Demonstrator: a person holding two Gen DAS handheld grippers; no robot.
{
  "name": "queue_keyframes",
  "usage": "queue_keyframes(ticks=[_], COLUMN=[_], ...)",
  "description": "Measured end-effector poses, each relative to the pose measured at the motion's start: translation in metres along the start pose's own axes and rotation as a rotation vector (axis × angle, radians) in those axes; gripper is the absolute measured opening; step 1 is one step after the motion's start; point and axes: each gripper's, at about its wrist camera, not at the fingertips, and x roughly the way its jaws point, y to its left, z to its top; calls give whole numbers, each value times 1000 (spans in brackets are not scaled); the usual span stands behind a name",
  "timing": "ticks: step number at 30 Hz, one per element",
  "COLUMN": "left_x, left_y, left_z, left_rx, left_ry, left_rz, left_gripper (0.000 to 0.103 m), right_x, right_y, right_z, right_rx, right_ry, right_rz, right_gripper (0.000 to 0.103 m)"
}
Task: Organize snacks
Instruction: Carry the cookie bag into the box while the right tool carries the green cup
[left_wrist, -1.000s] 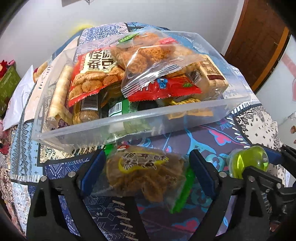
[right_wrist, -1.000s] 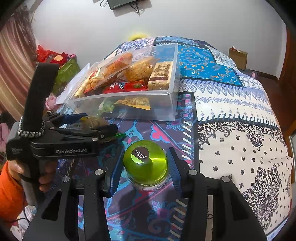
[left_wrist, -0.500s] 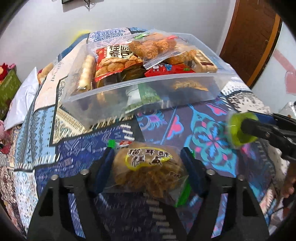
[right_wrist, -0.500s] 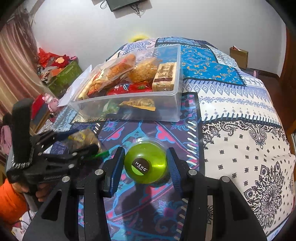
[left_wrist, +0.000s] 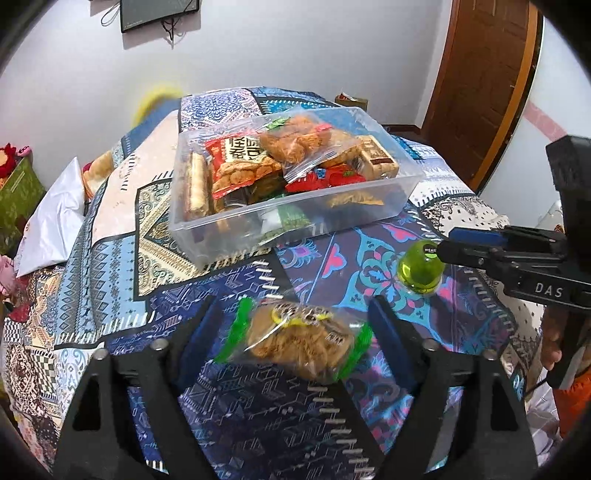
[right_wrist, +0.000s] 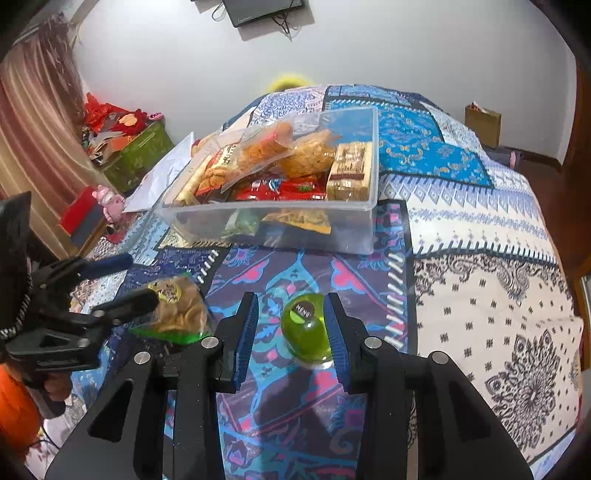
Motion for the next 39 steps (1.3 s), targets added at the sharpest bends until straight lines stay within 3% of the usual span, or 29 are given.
queue_keyframes(ticks=[7,12,21,31,35,37,39], left_x=[1,13,38,91,101,98,94], left_y=[20,25,12,-1,-12,-20,-25], left_z=[-26,-42,-12,21,18,13,7], left_rx=[-127,-205,-202,-181,-134,-87,-43], left_ry=[89,169,173,231,211,172,150], left_rz=[-19,-118,-176,-101,-33,-2,-9], left_gripper=[84,84,84,84,84,70,65], right_x=[1,2,7,21,32,39,48], right_y=[-6,-7,-7,0,-1,-1,-2], right_z=[-9,-12,-16,-13,-9,-6,-5], right_rx=[8,8,5,-42,-40,-46,-52], right_ry=[22,25,42,57,69,80,103], right_rz=[2,3,6,-23,-53,-67,-73], right_gripper=[36,37,37,40,52,52,52])
